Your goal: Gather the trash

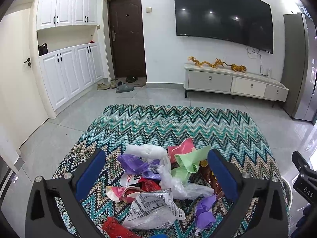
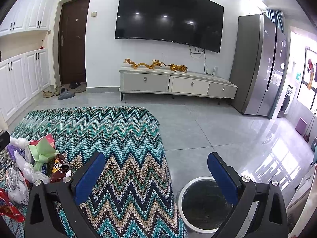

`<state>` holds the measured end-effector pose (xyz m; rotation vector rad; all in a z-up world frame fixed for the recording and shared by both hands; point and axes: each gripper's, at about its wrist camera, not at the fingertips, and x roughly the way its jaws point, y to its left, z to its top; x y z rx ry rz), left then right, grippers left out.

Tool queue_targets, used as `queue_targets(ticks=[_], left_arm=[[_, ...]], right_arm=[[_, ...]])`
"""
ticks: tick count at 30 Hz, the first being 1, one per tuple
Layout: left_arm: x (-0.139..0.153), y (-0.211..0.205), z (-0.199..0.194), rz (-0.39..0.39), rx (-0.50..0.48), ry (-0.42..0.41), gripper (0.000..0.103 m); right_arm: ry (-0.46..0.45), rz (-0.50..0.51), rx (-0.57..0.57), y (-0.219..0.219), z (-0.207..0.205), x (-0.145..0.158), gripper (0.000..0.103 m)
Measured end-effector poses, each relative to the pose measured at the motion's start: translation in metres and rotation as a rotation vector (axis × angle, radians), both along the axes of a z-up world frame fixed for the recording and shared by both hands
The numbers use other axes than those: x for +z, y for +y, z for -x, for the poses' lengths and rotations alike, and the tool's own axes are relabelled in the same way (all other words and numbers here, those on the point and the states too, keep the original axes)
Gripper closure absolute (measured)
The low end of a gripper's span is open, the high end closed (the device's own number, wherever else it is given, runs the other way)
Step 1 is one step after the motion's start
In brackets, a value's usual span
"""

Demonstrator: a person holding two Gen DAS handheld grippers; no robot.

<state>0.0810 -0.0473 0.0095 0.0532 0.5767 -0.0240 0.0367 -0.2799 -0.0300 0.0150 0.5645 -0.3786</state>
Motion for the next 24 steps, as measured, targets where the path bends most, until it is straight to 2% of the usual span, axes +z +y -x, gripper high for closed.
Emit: queue_targets(ticks=[8,15,20,24], left_arm=[[0.007,0.023,-0.003,0.004,0.014,-0.007,0.0],[0.013,0.065,-0.008,0.03,0.049,0.007,0.0],[0.008,0.096,-0.009,0.056,0.065,0.033,0.0],[0.002,0.12,-0.004,0.095,0.02,0.061,0.0]], right_arm=[[-0.003,0.004,0.004,0.003,0.0,0.002,0.0],[-0.014,-0.009,0.037,0.003,0.003,0.013,0.0],[-0.013,-0.026,0.112,0.013,0.004,0.017,0.0],[0.002,-0.082,0.212,0.025,0.002,0.019,0.0]])
